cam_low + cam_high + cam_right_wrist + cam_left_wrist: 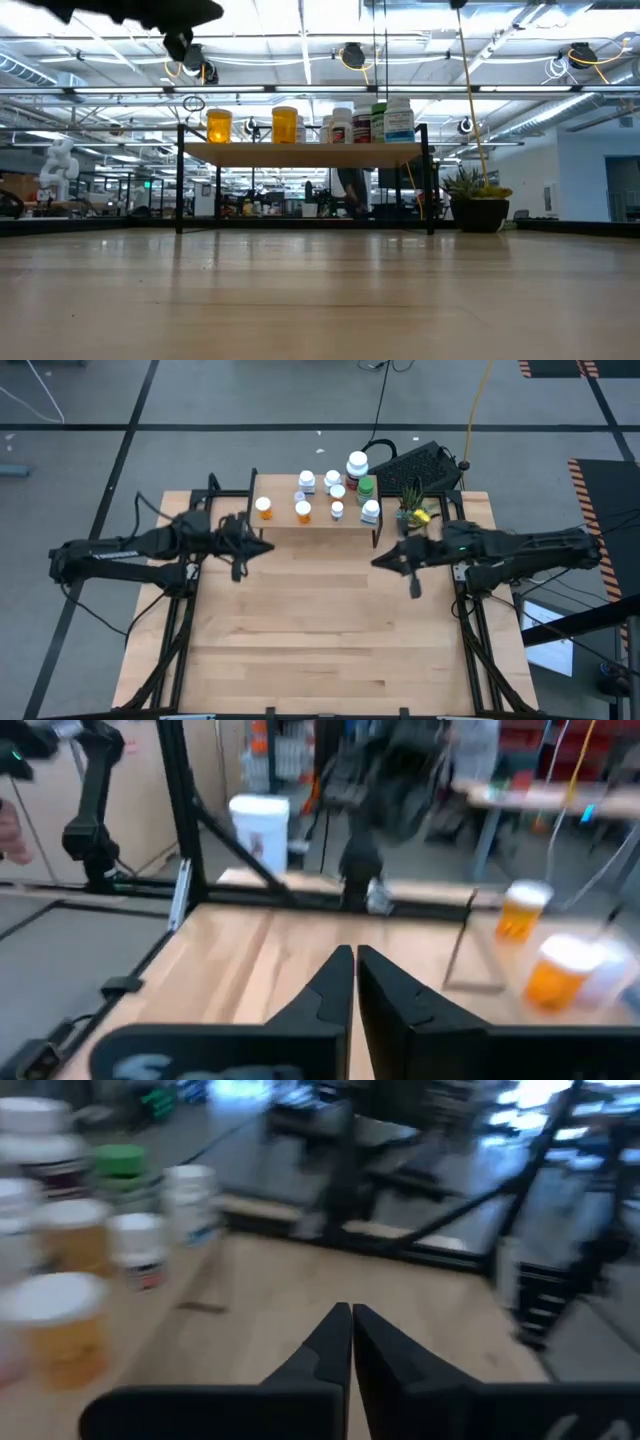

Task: Pick and place medicine bottles onto shelf by color
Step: Return to Home Position

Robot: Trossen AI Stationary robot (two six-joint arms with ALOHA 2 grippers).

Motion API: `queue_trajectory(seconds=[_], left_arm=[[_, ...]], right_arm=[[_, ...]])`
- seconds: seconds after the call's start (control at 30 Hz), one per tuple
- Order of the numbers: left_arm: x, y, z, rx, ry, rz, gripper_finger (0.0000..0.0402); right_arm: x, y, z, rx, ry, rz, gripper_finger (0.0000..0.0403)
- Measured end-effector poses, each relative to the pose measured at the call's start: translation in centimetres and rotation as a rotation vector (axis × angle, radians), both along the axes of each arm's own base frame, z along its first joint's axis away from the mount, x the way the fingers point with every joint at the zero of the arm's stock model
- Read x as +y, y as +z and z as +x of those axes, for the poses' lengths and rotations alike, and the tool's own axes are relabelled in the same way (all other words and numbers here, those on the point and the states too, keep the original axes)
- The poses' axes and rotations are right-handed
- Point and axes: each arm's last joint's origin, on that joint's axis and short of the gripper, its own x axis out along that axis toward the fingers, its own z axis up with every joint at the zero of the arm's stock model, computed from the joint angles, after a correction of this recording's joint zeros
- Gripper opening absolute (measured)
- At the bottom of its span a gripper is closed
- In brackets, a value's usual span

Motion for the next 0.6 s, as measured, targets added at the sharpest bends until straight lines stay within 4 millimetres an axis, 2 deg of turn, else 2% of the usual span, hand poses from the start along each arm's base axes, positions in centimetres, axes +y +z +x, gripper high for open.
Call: queue_trajectory(seconds=[0.1,0.2,0.27,0.37,0.6], left_arm=[[-0.8,-2.8,-0.8,-0.082,-0.099,0.047,0.0018],[-1.2,-6.3,-1.4,-0.062,-0.098,0.125,0.0019],[-1.4,-8.3,-1.8,-0.05,-0.092,0.133,0.0019],[-1.6,-9.7,-2.4,-0.108,-0.092,0.134,0.0019],[-1.8,-12.1,-4.2,-0.273,-0.091,0.162,0.0004]], right_arm=[[-0.3,0.2,-1.8,-0.068,0.002,-0.092,0.0002],[-0.4,-1.2,-3.3,-0.07,0.001,-0.121,0.0002],[-0.5,-2.7,-4.0,-0.055,-0.009,-0.081,0.0001],[-0.5,-5.0,-5.1,-0.061,-0.021,-0.002,0.0001],[-0.6,-10.2,-7.6,-0.311,-0.024,0.037,0.0]])
